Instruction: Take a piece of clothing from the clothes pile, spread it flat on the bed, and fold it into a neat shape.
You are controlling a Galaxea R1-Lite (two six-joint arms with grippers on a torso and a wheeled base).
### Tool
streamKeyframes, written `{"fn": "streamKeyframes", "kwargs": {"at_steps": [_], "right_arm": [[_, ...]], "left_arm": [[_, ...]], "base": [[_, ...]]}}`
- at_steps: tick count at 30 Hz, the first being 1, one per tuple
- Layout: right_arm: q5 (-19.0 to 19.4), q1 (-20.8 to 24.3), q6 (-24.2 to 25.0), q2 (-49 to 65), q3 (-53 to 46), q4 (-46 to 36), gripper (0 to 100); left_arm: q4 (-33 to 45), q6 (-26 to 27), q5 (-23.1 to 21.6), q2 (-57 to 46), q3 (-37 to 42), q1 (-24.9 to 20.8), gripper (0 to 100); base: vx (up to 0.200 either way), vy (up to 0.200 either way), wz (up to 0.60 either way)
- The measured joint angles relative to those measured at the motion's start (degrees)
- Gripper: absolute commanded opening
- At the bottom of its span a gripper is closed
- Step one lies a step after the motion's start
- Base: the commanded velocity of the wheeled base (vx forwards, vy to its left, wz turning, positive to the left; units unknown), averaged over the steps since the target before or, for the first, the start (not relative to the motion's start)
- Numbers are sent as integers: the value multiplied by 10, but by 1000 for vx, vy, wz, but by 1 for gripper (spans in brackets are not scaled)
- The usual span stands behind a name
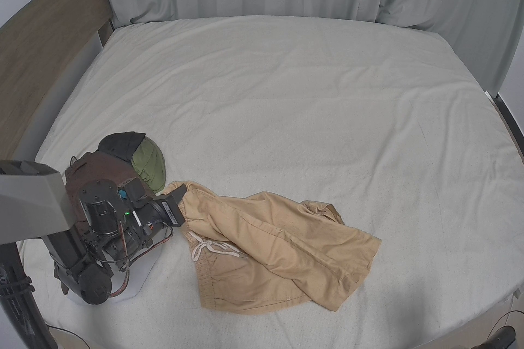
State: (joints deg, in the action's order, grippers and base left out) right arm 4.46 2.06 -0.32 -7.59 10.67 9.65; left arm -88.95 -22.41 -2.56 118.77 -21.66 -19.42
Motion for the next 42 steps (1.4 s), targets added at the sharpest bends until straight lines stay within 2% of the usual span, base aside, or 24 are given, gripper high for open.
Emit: {"fn": "streamKeyframes", "kwargs": {"at_steps": [13,20,26,35,42], "right_arm": [[102,42,-32,-211,56,-15,100],[135,123,-41,-334,98,-13,100],[157,148,-40,-396,106,-12,100],[168,154,-2,-425,107,-10,100],[192,155,51,-446,105,-10,100]], "left_arm": [[0,4,0,-13,0,-3,0],[0,5,1,-19,-1,-7,0],[0,5,1,-22,-1,-11,0],[0,6,1,-33,1,-15,0],[0,6,-14,-54,15,-12,0]], "base": [[0,0,0],[0,0,0],[0,0,0],[0,0,0],[0,0,0]]}}
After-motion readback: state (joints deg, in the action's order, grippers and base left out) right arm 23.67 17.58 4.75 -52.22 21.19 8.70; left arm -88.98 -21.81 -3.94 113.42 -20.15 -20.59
